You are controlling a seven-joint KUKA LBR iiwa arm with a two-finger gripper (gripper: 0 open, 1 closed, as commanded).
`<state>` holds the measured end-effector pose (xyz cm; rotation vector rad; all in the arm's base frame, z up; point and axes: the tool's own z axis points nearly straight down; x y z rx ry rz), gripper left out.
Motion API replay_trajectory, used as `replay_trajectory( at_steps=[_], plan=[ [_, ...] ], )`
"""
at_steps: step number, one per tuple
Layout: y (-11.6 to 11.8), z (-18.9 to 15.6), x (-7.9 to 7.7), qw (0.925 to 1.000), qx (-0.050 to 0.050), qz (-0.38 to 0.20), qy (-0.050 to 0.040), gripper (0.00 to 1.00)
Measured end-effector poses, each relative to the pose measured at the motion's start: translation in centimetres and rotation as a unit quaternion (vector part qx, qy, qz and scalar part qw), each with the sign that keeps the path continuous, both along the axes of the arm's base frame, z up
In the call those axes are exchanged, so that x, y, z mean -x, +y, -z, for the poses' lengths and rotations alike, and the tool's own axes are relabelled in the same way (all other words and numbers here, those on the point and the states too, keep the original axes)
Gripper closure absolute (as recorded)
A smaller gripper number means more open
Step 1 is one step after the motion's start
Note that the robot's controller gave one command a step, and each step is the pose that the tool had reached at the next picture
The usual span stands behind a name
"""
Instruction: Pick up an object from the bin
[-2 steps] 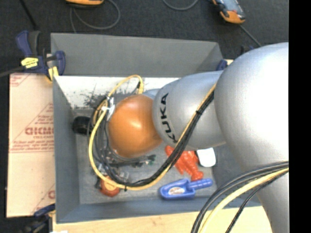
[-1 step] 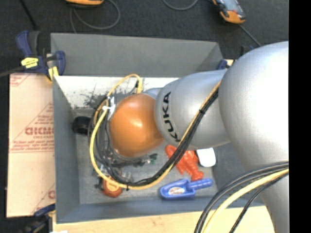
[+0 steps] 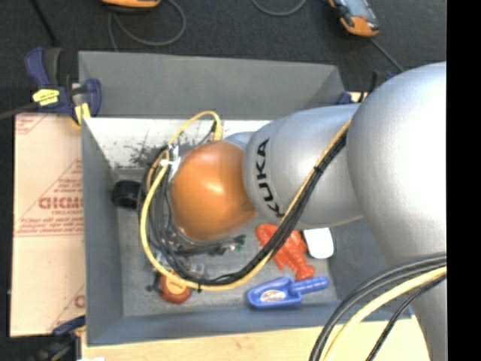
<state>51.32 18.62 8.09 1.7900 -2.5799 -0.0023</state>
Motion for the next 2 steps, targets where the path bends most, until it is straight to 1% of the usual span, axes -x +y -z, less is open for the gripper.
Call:
replay_trajectory(
  at_steps=[2],
  plan=[
    [0.02,-1.68,-0.11,1.0,-0.001,0.002,-0.0022,1.0]
  ],
)
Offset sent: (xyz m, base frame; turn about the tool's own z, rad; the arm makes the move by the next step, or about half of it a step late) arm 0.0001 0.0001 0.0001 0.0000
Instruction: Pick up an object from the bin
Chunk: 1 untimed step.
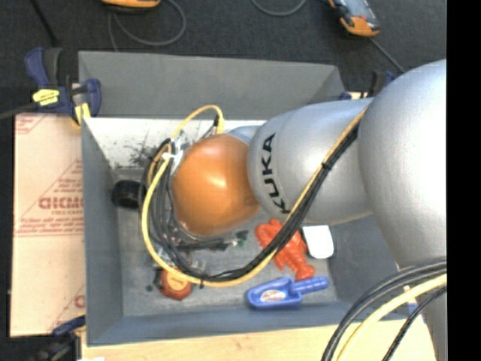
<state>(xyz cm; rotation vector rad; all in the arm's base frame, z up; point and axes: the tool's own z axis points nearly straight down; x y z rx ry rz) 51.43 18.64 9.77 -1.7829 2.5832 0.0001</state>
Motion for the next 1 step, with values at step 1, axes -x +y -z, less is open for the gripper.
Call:
replay_trajectory(
  at_steps=[1],
  plan=[
    [0.0,-0.32,0.0,1.0,0.0,0.0,-0.0001,1.0]
  ],
)
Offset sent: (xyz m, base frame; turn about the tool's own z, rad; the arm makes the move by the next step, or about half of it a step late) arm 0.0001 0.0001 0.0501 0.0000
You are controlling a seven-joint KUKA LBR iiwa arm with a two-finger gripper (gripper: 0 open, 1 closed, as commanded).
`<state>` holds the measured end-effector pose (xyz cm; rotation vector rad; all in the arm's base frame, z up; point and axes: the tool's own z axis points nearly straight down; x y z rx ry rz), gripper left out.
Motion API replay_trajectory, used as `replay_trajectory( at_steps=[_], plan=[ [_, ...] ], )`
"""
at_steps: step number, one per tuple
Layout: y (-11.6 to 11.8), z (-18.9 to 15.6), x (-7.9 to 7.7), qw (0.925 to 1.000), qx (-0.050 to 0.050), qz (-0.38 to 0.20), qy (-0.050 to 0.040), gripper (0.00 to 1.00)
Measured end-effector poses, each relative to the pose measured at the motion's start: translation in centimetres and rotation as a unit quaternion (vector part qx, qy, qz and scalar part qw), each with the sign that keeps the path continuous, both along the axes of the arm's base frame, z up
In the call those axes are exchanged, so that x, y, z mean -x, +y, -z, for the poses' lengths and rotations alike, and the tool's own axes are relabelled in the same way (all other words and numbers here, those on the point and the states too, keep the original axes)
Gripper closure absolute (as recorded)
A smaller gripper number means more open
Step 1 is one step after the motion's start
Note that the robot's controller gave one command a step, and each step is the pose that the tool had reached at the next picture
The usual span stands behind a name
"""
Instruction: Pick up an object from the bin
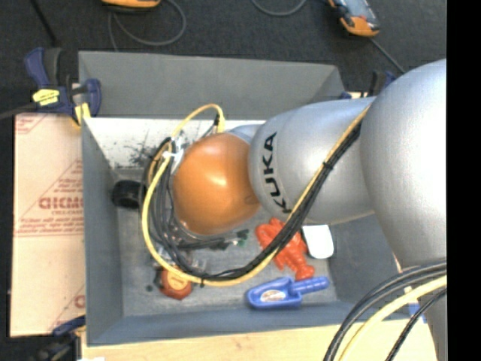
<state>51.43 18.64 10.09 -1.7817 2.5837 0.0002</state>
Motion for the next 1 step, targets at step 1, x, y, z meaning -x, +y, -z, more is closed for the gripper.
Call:
replay_trajectory(
  at_steps=[1],
  plan=[
    [-0.04,-0.71,0.13,1.0,0.001,0.0,0.0029,1.0]
  ],
)
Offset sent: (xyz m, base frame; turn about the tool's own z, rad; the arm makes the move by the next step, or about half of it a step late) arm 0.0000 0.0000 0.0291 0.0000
